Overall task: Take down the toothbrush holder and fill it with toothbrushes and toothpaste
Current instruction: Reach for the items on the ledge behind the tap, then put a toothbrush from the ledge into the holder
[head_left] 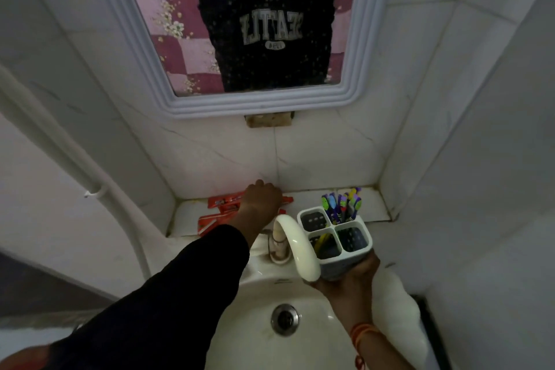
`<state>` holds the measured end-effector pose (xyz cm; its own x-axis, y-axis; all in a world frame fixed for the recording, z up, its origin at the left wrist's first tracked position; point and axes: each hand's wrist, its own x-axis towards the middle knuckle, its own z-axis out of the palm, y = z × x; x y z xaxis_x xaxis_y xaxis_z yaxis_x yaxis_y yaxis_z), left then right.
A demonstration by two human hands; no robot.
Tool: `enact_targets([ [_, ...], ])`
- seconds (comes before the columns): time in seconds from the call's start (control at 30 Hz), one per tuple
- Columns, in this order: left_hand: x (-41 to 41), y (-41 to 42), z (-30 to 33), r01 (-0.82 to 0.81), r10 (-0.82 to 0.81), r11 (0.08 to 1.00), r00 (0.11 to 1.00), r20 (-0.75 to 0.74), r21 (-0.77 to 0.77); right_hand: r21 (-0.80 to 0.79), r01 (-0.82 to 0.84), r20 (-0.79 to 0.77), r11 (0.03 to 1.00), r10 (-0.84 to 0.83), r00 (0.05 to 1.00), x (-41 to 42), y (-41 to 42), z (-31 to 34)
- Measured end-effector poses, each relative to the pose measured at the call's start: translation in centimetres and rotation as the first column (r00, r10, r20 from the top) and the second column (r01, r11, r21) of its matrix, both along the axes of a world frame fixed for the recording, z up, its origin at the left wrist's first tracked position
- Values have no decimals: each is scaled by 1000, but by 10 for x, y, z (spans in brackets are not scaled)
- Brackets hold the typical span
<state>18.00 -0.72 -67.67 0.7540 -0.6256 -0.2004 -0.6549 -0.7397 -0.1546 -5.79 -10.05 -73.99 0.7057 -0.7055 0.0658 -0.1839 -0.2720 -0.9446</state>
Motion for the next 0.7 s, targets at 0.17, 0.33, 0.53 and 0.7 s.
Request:
enact_targets([
  [0.17, -6, 9, 13, 47, -49, 994, 999, -19, -94, 52, -18, 4, 998, 18, 1000, -5, -1, -3],
  [0.33, -19, 4, 61, -88, 0, 922, 974, -227, -376, 154, -28, 5, 988, 28, 1000, -7, -11, -15],
  [0.53, -48, -4, 124, -76, -111, 737, 966, -232, -671, 453, -54, 83, 890, 19, 996, -5, -13, 3],
  [0.7, -76, -18, 162, 37, -185, 806, 964, -192, -591, 657, -26, 134, 754, -83, 988, -5, -11, 9],
])
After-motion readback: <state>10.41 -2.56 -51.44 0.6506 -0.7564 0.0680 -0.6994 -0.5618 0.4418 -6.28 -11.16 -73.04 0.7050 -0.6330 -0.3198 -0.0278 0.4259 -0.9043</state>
